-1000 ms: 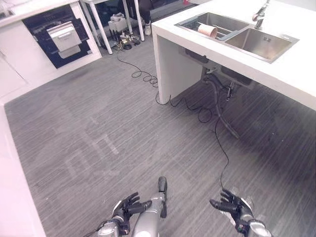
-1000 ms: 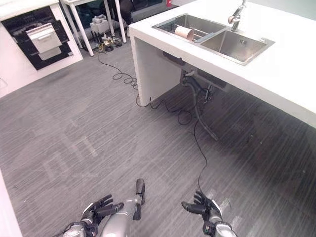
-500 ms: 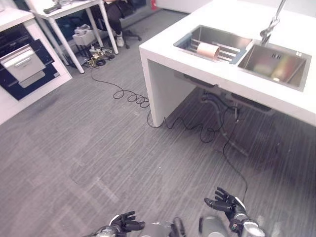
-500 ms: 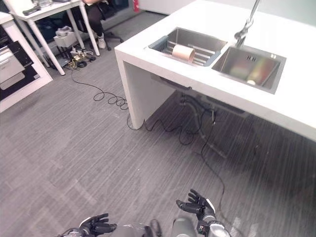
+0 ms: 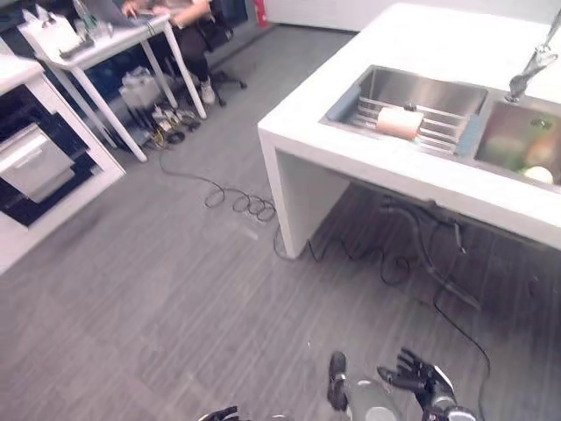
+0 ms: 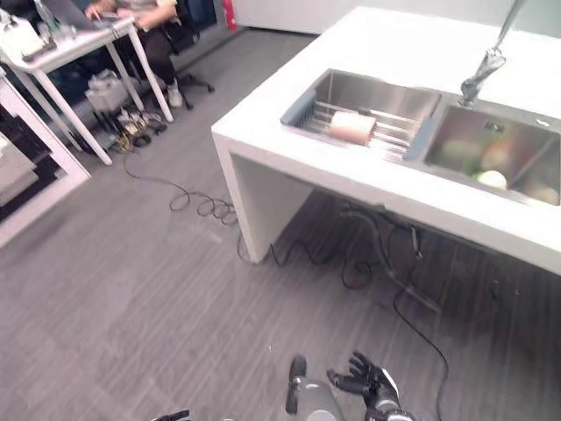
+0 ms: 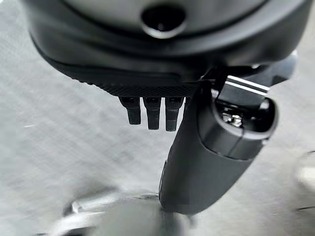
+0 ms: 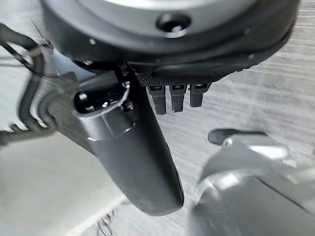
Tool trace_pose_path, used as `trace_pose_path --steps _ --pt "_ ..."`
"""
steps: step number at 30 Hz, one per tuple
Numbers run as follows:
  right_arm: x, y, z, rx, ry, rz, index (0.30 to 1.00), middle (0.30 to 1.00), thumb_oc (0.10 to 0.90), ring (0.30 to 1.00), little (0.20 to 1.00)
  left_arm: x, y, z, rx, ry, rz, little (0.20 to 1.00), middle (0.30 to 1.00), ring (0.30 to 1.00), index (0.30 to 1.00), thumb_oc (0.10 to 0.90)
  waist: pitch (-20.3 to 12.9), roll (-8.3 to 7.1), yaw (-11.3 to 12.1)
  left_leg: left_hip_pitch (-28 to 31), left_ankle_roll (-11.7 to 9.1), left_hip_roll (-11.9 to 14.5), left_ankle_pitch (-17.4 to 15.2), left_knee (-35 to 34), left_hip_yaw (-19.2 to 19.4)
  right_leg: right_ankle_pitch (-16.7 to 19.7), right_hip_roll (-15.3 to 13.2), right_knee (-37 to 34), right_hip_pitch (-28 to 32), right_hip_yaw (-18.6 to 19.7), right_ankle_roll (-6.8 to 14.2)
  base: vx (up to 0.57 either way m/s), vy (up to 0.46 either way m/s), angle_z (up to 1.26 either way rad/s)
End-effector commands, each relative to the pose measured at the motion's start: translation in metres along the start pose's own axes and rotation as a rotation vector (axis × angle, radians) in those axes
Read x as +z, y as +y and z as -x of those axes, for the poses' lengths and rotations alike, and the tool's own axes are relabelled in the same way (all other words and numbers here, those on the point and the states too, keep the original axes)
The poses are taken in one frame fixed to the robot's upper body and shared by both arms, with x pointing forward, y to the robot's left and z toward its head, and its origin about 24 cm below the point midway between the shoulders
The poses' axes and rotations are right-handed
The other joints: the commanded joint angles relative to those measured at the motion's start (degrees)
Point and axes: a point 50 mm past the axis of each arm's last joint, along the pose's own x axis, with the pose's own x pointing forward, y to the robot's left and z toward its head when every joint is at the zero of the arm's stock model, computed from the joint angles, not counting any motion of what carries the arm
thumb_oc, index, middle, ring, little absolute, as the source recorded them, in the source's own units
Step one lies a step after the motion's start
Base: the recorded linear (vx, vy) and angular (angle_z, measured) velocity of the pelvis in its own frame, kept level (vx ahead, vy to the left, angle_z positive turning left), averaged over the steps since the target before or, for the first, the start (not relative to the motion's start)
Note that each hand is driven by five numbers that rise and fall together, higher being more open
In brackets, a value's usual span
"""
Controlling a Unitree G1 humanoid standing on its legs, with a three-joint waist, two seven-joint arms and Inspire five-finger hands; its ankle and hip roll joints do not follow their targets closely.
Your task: Place the dishes in the dishwasher.
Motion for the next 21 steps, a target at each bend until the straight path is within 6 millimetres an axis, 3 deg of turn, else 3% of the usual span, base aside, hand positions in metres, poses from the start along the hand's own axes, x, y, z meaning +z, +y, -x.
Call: trace_pose_path --steps 1,3,4,6,7,8,9,11,12,16,21 --pt "0.060 -0.004 -0.011 0.032 -0.216 0.080 0.900 0.900 0.800 0.900 0.900 0.002 -0.009 -0.001 -0.028 -0.012 -0.009 0.900 0.900 0.900 0.900 0.800 -1.07 -0.88 -0.53 4.48 2.15 -1.80 14.16 -6.11 -0.48 -8.52 -4.10 6.10 -1.27 0.66 10.51 0.23 -0.211 -0.67" --pt "0.064 -0.006 -0.011 0.028 -0.225 0.096 0.900 0.900 0.800 0.900 0.900 0.006 -0.009 -0.001 -0.027 -0.020 -0.032 0.900 0.900 0.900 0.900 0.800 -0.59 -1.78 0.26 -2.34 0.63 0.87 18.64 5.70 -0.08 -10.84 -3.48 6.10 1.22 1.43 8.46 0.26 -0.258 -0.42" --pt "0.064 -0.008 -0.011 0.011 -0.232 0.071 0.900 0.900 0.800 0.900 0.900 0.008 -0.010 -0.002 -0.036 -0.023 -0.058 0.900 0.900 0.900 0.900 0.800 0.10 -2.45 1.02 -7.89 1.89 1.16 18.05 8.43 -0.62 -11.81 -3.21 6.10 2.95 3.13 8.07 0.27 -0.165 0.02" --pt "0.065 -0.008 -0.011 0.011 -0.227 0.069 0.900 0.900 0.800 0.900 0.900 0.007 -0.012 -0.002 -0.034 -0.021 -0.053 0.900 0.900 0.900 0.900 0.800 0.60 -2.47 1.87 -9.13 3.42 -1.32 16.29 3.51 -1.61 -12.48 -2.31 6.10 4.31 5.63 8.61 0.34 0.034 -0.38" --pt "0.064 -0.004 -0.013 0.026 -0.210 0.091 0.900 0.900 0.800 0.900 0.900 0.003 -0.011 -0.001 -0.023 -0.010 -0.035 0.900 0.900 0.900 0.900 0.800 0.70 -1.06 2.61 -9.87 3.85 -3.17 14.10 -7.06 -4.70 -13.00 -0.15 6.10 4.91 7.25 9.68 0.32 0.144 -0.81" --pt "0.063 -0.003 -0.013 0.028 -0.206 0.094 0.900 0.900 0.800 0.900 0.900 0.002 -0.011 -0.001 -0.021 -0.008 -0.033 0.900 0.900 0.900 0.900 0.800 0.53 -0.65 2.75 -10.95 3.82 -3.32 13.28 -7.06 -5.64 -12.93 0.42 6.10 4.70 7.38 9.83 0.35 0.162 -0.83" --pt "0.063 0.000 -0.015 0.031 -0.197 0.102 0.900 0.900 0.800 0.900 0.900 -0.001 -0.011 -0.001 -0.017 0.001 -0.025 0.900 0.900 0.900 0.900 0.800 0.69 0.43 3.80 -14.11 3.23 -4.20 13.19 -7.06 -10.27 -13.18 2.18 6.10 5.07 8.63 10.09 0.22 0.077 -0.60" --pt "0.062 0.002 -0.015 0.043 -0.186 0.127 0.900 0.900 0.800 0.900 0.900 -0.010 -0.010 0.001 -0.007 0.012 0.002 0.900 0.900 0.900 0.900 0.800 1.45 0.57 5.60 -17.52 2.28 -6.06 16.39 -7.06 -13.13 -13.73 3.35 6.10 6.52 11.43 10.10 0.25 0.090 -0.86" --pt "0.062 0.003 -0.016 0.035 -0.189 0.111 0.900 0.900 0.800 0.900 0.900 -0.011 -0.007 0.001 0.000 0.010 0.008 0.900 0.900 0.900 0.900 0.800 0.73 0.67 6.03 -18.52 2.96 -5.02 15.87 -7.06 -10.60 -15.18 3.65 6.10 6.95 11.59 10.42 0.20 0.118 -1.26" --pt "0.060 0.008 -0.017 0.057 -0.180 0.121 0.900 0.900 0.800 0.900 0.900 -0.013 -0.004 0.002 0.020 0.019 0.050 0.900 0.900 0.900 0.900 0.800 0.10 1.35 5.33 -17.50 3.75 -4.25 14.00 -7.06 -11.17 -14.94 3.92 6.10 6.41 10.84 10.68 0.10 0.083 -0.98" --pt "0.054 0.006 -0.016 0.032 -0.155 0.132 0.900 0.900 0.800 0.900 0.900 -0.005 -0.001 0.000 0.009 0.001 0.070 0.900 0.900 0.900 0.900 0.800 -0.90 2.12 3.33 -15.33 4.67 -4.12 11.62 -7.06 -10.40 -13.49 2.86 6.10 3.94 8.89 11.19 0.04 0.131 -0.09"
